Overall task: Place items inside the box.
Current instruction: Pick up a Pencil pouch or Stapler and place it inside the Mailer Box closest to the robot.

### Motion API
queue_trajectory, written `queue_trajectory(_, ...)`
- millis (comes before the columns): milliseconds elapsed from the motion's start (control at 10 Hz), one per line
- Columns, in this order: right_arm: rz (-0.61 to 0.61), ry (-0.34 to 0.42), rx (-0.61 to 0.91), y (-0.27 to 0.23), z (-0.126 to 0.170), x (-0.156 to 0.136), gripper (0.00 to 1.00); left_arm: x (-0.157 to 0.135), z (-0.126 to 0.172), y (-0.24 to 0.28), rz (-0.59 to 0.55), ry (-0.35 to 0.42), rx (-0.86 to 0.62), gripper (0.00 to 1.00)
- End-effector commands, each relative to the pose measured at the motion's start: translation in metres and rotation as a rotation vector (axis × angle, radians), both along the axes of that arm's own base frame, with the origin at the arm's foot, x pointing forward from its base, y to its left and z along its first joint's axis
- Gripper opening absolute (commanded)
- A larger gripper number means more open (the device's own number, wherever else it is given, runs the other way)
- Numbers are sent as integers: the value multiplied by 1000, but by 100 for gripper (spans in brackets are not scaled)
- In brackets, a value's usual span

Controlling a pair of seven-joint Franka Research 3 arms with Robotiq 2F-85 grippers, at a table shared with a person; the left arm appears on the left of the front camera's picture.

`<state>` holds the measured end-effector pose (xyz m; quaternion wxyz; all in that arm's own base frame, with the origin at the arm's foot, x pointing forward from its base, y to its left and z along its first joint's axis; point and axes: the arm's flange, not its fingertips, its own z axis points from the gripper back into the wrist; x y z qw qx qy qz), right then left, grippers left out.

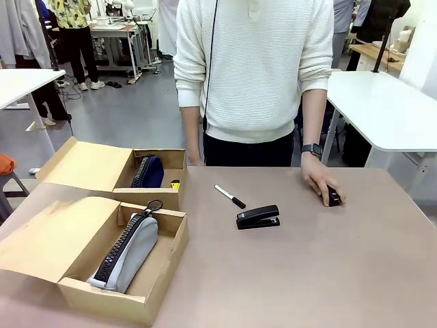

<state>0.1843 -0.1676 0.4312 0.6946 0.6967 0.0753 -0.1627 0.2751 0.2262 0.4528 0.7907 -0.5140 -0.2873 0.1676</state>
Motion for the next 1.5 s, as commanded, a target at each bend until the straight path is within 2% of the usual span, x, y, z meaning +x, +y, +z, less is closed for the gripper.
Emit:
queue_trajectory(0,-43,88,-146,34,3,35,100,0,1,0,-4,-25,-2,100)
queue_trajectory(200,148,78,-396,113,2,99,100,0,1,0,-4,-25,-2,100)
queue_trajectory(300,155,121,-503,132,-3,116,100,0,1,0,-4,-25,-2,100)
queue_trajectory(400,101,150,-429,110,-4,114,100,0,1,0,-4,-25,-2,100)
queue_trajectory(500,60,172,-392,84,-3,98,100,0,1,0,-4,-25,-2,100)
queue_trajectory(600,-11,157,-393,66,1,78,100,0,1,0,-4,-25,-2,100)
queue_trajectory(700,-38,93,-423,67,7,67,100,0,1,0,-4,-25,-2,100)
queue_trajectory(800,-23,46,-481,82,10,70,100,0,1,0,-4,-25,-2,100)
queue_trajectory(900,-30,21,-567,111,10,93,100,0,1,0,-4,-25,-2,100)
queue_trajectory(1100,-70,-35,-639,151,-3,139,100,0,1,0,-4,-25,-2,100)
queue_trajectory(1300,39,-173,-772,218,-17,173,100,0,1,0,-4,-25,-2,100)
queue_trajectory(1400,127,-186,-850,246,-27,182,100,0,1,0,-4,-25,-2,100)
